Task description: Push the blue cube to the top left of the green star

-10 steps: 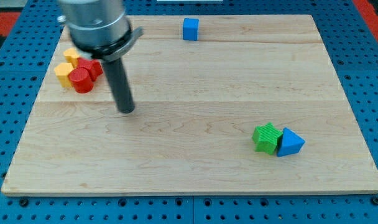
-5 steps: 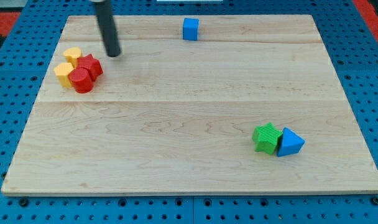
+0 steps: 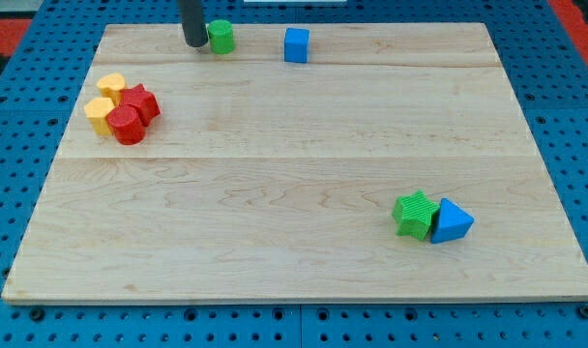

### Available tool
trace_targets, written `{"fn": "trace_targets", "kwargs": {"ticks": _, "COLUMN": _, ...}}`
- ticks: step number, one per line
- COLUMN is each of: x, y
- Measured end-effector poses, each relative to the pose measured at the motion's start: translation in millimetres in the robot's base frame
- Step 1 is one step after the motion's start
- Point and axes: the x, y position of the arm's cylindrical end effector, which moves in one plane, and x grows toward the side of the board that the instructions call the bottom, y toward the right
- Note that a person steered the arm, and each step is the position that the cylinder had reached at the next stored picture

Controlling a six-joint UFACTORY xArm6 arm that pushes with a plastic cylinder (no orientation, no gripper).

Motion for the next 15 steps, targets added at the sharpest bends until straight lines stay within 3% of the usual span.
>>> {"fn": "trace_targets", "kwargs": {"ticks": 1, "x": -8, "y": -24}}
{"fn": "trace_targets", "kwargs": {"ticks": 2, "x": -31, "y": 21}}
{"fn": "trace_targets", "kwargs": {"ticks": 5, "x": -4, "y": 194}}
{"fn": "trace_targets", "kwargs": {"ticks": 7, "x": 59, "y": 199}}
{"fn": "trace_targets", "kwargs": {"ticks": 8, "x": 63, "y": 189}}
{"fn": "trace_targets", "kwargs": {"ticks": 9, "x": 68, "y": 141}}
{"fn": "trace_targets", "kwargs": {"ticks": 10, "x": 91, "y": 142}}
{"fn": "trace_targets", "kwargs": {"ticks": 12, "x": 153, "y": 176}}
{"fn": "trace_targets", "kwargs": {"ticks": 15, "x": 183, "y": 240}}
